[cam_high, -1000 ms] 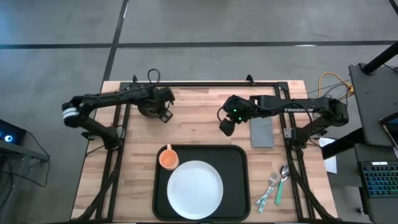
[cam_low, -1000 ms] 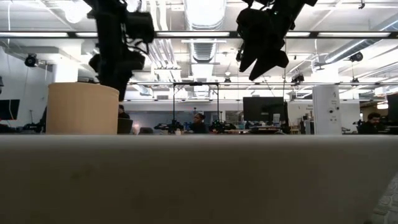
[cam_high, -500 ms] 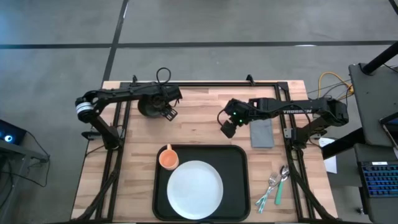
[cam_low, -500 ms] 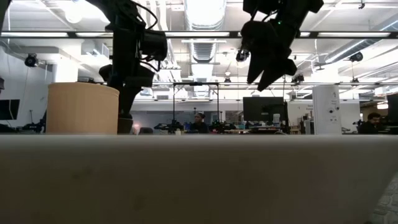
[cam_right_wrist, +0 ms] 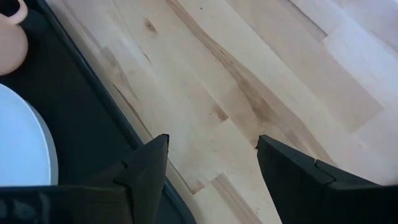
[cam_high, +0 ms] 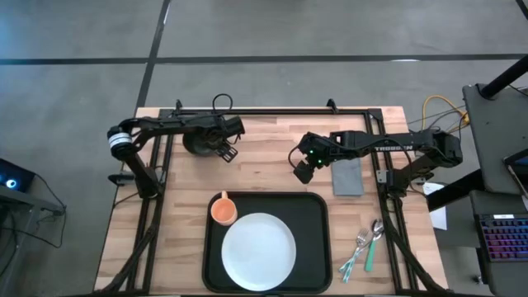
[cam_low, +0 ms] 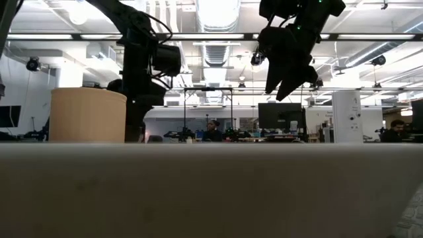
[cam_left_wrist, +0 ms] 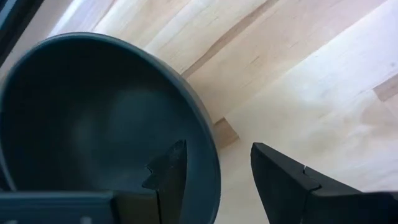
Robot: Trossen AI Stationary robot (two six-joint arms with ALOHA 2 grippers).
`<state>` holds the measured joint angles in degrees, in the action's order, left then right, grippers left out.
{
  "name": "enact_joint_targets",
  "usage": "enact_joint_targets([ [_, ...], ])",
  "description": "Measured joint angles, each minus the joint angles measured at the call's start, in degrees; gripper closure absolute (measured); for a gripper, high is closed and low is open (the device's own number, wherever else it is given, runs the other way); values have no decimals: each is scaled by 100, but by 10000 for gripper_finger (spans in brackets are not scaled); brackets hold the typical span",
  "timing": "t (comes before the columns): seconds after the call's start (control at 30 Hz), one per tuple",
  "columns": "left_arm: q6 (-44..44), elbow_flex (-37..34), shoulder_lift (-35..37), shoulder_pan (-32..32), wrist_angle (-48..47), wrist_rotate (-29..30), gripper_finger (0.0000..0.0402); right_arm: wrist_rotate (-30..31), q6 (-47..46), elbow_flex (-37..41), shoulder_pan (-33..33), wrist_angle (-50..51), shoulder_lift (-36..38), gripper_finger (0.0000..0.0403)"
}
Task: Set up tray
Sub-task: Put the black bowl on the white plate
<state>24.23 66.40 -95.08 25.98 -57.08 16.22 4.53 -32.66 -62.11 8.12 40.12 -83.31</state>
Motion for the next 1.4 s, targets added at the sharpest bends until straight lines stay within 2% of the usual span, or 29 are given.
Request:
enact_joint_targets([
  [0.27, -15, -16, -218, 48, 8, 27, 248, 2, -68, 2, 0, -14, 0, 172],
  [0.37, -16, -16, -262, 73, 2, 28, 275, 5, -76, 4, 0, -14, 0, 174],
  [0.63, -16, -18, -283, 83, 5, 272, 391, 78, -81, 9, 0, -18, 0, 176],
  [0.9, -15, 89, -151, -145, -240, 277, 400, 161, -65, 9, 2, -16, 0, 178],
  [1.17, -118, 782, 493, -1157, -648, 285, 401, 166, 4, 9, 4, -16, 0, 179],
  [1.4, -1043, 1989, 904, -3026, -607, 308, 401, 186, 236, 9, 66, -11, 26, 185],
])
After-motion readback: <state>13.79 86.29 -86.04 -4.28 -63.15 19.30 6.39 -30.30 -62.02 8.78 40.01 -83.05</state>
